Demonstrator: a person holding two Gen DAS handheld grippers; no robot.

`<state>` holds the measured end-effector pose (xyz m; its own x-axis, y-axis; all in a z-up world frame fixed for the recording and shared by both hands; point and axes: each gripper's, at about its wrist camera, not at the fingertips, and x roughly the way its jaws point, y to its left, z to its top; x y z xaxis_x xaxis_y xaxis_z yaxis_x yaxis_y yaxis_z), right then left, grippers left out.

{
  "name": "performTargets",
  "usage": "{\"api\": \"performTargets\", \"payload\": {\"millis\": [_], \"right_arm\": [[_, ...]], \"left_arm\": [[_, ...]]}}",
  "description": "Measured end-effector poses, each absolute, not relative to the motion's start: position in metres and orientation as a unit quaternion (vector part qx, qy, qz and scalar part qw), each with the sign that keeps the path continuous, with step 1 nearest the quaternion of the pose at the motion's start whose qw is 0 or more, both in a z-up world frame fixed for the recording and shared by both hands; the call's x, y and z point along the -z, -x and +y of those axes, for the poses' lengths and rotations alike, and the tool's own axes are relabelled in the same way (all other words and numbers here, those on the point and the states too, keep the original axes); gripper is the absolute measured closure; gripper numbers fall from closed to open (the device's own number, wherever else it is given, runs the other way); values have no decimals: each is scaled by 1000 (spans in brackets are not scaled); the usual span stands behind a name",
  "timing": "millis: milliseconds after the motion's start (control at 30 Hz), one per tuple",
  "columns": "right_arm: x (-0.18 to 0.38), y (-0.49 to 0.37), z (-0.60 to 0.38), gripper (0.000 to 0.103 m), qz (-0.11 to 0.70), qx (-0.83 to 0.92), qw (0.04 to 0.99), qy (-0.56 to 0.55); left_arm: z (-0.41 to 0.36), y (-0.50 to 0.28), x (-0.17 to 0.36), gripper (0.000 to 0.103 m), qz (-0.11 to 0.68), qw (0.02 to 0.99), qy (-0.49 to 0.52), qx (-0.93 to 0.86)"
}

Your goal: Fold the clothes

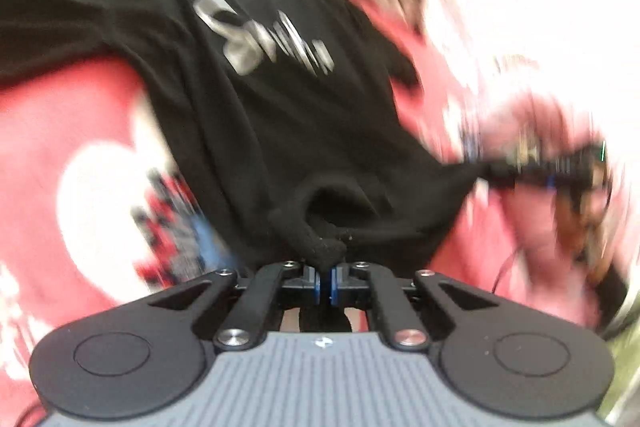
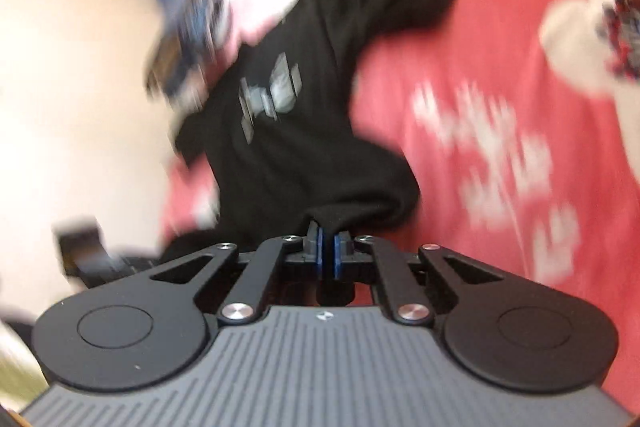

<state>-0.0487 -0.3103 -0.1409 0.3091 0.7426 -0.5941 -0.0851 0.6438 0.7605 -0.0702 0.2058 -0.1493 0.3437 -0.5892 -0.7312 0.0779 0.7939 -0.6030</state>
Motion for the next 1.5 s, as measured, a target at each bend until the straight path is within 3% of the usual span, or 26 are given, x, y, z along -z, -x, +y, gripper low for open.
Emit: {"api": "performTargets", "payload": {"millis": [167, 233, 267, 400, 667, 867, 1000, 1067, 1167, 1267, 1367, 1500], "right_arm": [[155, -34, -314, 93, 485, -227, 733, -420], [170, -54, -317, 79, 496, -191, 733, -425], [175, -59, -320, 69, 499, -172, 734, -427], [170, -46, -326, 68, 477, -170, 766, -397], [134, -5, -256, 69, 434, -283, 852, -79], [134, 9, -206, 70, 341, -285, 882, 157], [143, 8, -191, 70, 286, -290, 869, 280], [147, 5, -188, 70, 271, -282, 863, 319], [142, -5, -198, 67, 277, -268, 874, 296], [143, -10, -207, 56, 281, -264, 876, 289], [141, -14, -212, 56, 293, -266, 876, 276], [128, -45, -235, 56, 391, -236, 887, 69]], "left_arm": [[233, 35, 174, 94, 529, 784, 287, 151], [243, 22, 184, 82, 527, 783, 305, 125], [249, 15, 189, 81, 525, 783, 314, 113], [257, 6, 197, 79, 520, 784, 325, 96], [266, 11, 185, 75, 494, 804, 320, 77], [268, 28, 163, 75, 464, 838, 282, 61], [247, 37, 151, 60, 464, 856, 206, 94], [235, 40, 153, 57, 472, 857, 180, 107], [230, 41, 160, 57, 482, 852, 173, 109], [228, 42, 167, 57, 492, 847, 175, 105], [235, 41, 172, 57, 497, 839, 200, 91], [242, 38, 178, 57, 501, 829, 234, 80]]}}
